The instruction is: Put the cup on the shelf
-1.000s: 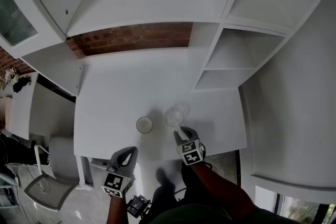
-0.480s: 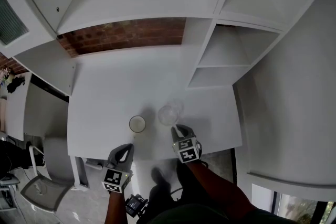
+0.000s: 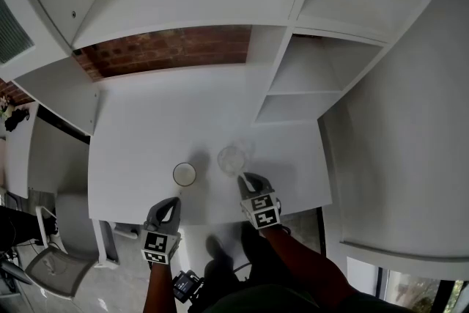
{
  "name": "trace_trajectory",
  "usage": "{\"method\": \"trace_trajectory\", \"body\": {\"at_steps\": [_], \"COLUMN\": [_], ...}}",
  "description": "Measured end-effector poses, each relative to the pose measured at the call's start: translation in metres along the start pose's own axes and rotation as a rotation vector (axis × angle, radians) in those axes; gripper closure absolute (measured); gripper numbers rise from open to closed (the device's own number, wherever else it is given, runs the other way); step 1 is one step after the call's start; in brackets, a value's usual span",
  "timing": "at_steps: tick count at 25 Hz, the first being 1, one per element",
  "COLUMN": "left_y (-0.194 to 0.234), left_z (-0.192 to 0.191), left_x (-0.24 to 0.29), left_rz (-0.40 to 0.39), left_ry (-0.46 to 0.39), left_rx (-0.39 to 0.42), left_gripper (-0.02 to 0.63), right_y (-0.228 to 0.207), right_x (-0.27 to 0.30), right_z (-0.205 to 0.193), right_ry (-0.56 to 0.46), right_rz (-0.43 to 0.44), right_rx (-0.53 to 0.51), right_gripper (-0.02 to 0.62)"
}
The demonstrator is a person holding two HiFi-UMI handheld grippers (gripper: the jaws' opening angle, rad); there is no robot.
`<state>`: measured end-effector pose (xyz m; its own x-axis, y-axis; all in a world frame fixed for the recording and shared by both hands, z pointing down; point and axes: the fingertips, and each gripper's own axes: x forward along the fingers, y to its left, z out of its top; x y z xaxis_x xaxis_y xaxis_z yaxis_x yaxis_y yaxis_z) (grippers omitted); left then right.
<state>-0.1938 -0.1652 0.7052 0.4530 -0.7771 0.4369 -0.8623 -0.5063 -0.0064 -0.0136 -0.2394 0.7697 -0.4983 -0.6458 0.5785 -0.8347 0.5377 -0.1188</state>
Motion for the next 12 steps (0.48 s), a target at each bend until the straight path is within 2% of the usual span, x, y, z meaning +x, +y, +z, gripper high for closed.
{"method": "trace_trajectory", "body": {"at_steps": [12], "left_y": [0.0], "left_z": [-0.024], "left_x": [0.015], "left_rz": [0.033], "left_ry": [0.02], "left_rx": [-0.024], "left_gripper": [0.588], "right_y": [-0.018], "right_x": [-0.028], "right_z": [0.03], "right_ry": [-0.088], "right_rz": [-0.022], "right_rx": [0.011], "right_gripper": [0.539]}}
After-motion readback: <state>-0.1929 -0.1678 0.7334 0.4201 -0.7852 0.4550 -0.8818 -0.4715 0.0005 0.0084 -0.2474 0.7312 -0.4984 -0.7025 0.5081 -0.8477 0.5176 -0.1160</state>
